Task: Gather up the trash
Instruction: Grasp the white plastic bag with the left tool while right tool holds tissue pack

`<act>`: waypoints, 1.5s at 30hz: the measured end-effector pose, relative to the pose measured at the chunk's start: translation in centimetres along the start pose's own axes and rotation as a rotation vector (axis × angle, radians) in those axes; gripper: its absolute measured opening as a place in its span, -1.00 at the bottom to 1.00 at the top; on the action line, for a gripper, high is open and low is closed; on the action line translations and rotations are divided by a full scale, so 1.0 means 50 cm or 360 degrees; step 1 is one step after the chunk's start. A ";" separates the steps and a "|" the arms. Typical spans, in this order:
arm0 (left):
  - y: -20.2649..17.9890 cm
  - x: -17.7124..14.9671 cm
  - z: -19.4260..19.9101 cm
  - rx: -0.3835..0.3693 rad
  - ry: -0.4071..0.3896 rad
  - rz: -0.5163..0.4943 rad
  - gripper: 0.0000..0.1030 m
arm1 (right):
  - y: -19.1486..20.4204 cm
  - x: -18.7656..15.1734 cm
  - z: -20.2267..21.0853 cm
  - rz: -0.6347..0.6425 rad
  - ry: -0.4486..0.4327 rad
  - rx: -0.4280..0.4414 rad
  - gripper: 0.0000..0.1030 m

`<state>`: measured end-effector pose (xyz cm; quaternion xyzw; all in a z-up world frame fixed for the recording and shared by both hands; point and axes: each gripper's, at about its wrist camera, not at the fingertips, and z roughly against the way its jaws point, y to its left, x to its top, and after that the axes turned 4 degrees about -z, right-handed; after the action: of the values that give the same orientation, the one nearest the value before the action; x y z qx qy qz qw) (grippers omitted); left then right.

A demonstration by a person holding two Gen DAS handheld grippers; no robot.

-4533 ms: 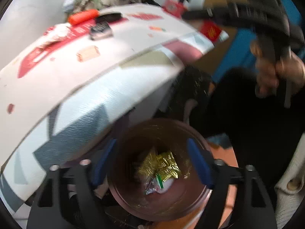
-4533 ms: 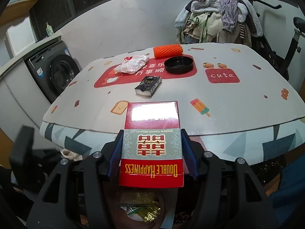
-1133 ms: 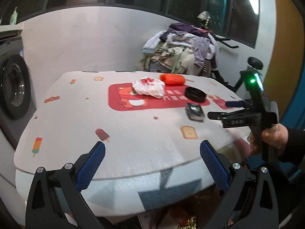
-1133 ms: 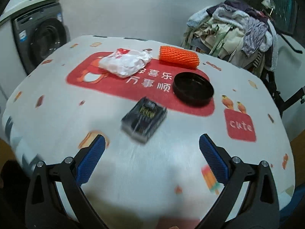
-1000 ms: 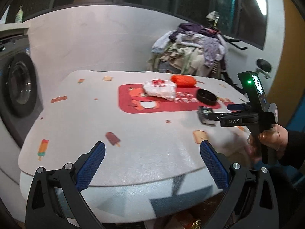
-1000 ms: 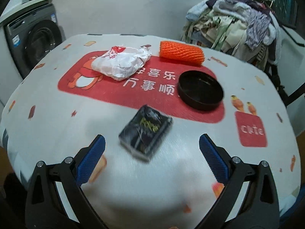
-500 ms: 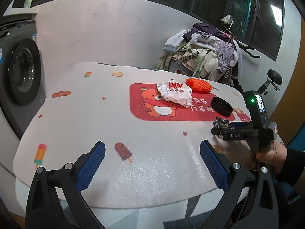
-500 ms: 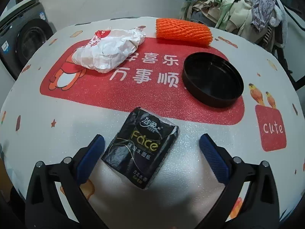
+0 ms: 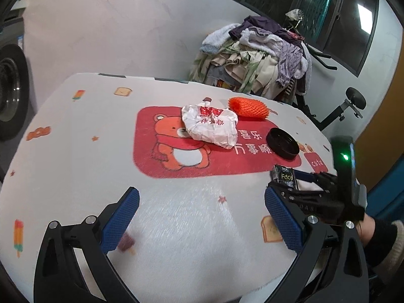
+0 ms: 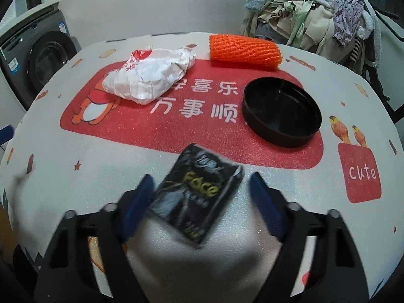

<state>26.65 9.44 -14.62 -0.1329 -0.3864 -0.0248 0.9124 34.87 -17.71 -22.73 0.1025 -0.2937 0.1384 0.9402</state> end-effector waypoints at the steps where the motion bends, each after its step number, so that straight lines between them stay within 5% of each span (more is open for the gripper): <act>1: 0.000 0.008 -0.010 -0.0013 0.0011 0.0006 0.81 | -0.001 -0.001 0.003 -0.0006 -0.0012 0.0014 0.21; 8: 0.014 0.072 -0.117 -0.0111 0.0130 0.0111 0.48 | -0.015 -0.008 0.022 -0.0071 -0.0086 0.0145 -0.15; 16: 0.014 0.147 -0.255 -0.0079 0.0264 0.0143 0.32 | -0.029 -0.015 0.048 -0.0145 -0.0201 0.0184 -0.19; 23: 0.028 0.175 -0.333 -0.0086 0.0313 0.0328 0.30 | -0.050 -0.016 0.046 -0.0230 -0.0199 0.0221 -0.19; 26: 0.019 0.183 -0.345 -0.0073 0.0312 0.0279 0.12 | -0.052 -0.018 0.047 -0.0239 -0.0201 0.0228 -0.19; 32: 0.004 0.174 -0.300 -0.0091 0.0247 0.0151 -0.24 | -0.053 -0.020 0.053 -0.0242 -0.0214 0.0211 -0.19; 45: -0.047 0.064 -0.021 -0.0204 0.0142 -0.0137 -0.26 | -0.022 -0.052 0.197 -0.0107 -0.0363 0.0258 -0.19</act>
<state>29.26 7.07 -12.52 -0.1732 -0.3484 -0.0945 0.9163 28.00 -21.98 -16.40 0.2029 -0.3829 0.1174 0.8936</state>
